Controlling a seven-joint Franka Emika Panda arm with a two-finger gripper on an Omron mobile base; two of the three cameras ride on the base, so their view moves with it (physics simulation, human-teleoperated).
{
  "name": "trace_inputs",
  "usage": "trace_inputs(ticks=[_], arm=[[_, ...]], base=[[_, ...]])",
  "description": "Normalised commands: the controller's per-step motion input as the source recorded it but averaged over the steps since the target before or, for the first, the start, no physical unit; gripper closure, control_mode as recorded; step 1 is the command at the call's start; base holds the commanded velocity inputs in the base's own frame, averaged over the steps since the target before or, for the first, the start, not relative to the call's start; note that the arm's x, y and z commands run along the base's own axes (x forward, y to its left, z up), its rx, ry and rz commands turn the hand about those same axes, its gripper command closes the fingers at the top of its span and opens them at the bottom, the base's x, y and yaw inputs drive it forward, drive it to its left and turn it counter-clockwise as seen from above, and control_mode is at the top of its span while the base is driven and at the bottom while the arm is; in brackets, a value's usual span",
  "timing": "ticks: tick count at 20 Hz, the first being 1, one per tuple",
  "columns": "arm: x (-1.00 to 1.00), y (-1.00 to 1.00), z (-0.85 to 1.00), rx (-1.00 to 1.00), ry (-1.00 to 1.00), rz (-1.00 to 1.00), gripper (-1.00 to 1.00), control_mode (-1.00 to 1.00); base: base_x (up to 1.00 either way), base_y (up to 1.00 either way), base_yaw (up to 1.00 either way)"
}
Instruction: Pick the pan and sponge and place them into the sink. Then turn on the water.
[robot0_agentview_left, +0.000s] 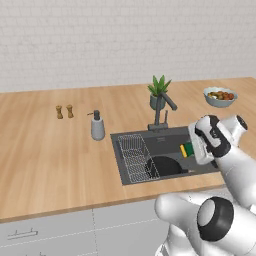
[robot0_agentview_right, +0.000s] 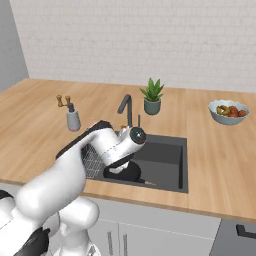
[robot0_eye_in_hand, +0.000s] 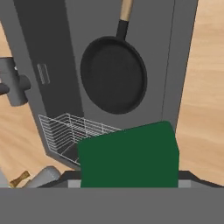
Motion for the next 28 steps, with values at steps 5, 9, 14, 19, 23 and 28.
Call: trace_inputs(ticks=[5,9,14,19,23,28], arm=[[0.46,-0.42,-0.07,0.1,0.25,0.0,1.0,-1.0],[0.71,-0.22,-0.08,0.03,0.45,0.01,1.0,-1.0],[0.44,-0.49,-0.35,0.23,0.35,0.08,1.0,-1.0],[0.01,-0.51,-0.57,0.32,0.14,0.16,1.0,-1.0],[0.17,-0.06,-0.62,0.19,0.1,0.08,1.0,-1.0],[0.39,0.02,-0.57,0.11,0.11,0.01,1.0,-1.0]], base=[[0.0,0.0,0.0],[0.0,0.0,0.0],[0.0,0.0,0.0],[0.0,0.0,0.0],[0.0,0.0,0.0],[0.0,0.0,0.0]])
